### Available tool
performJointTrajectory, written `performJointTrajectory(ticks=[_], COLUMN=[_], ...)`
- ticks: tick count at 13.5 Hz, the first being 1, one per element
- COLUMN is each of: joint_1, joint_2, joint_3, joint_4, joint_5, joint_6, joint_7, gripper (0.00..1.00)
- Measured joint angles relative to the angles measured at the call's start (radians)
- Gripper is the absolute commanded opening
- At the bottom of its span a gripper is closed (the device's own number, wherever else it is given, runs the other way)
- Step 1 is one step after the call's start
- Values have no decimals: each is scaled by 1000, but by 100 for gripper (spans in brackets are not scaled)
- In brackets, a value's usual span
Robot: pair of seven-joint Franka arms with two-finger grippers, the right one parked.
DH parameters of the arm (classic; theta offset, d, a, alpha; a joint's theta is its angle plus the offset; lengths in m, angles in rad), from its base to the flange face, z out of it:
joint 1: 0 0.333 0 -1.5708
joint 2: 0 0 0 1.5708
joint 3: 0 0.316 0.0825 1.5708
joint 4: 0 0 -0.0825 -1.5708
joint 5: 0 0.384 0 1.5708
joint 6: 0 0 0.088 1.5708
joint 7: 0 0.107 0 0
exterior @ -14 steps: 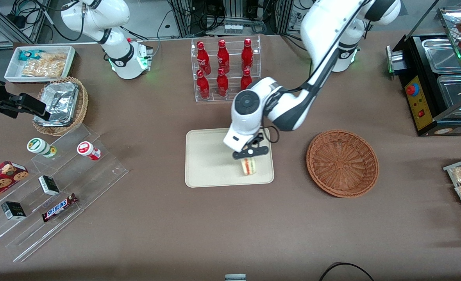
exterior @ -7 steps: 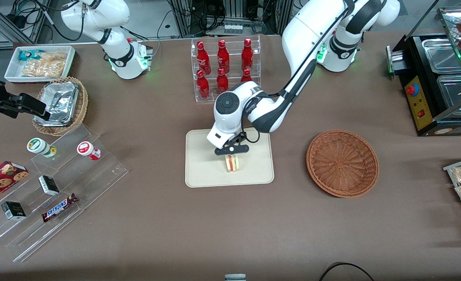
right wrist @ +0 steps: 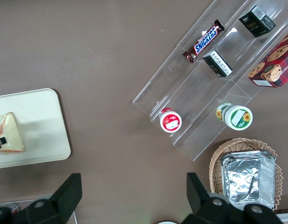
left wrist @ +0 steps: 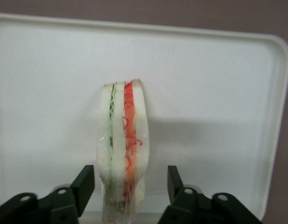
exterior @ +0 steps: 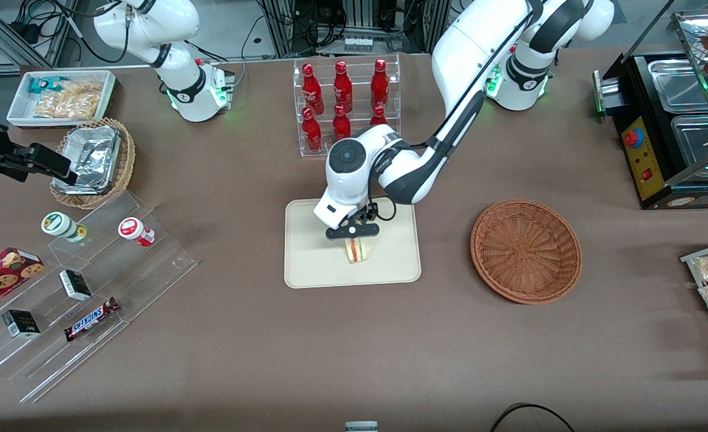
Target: Place sandwich from basket to tray
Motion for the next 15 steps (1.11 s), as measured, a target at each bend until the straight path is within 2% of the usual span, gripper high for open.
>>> performJointTrajectory(ticks=[3,9,15], joint_1=[52,270,505], joint_2=[-118,-412,-560], joint_3=[11,19,21], joint_4=[2,-9,-23], joint_5=[0,0,-23], joint_6=[-100,-499,-742], joint_7=[-50,-56,306], gripper=[100,100,100])
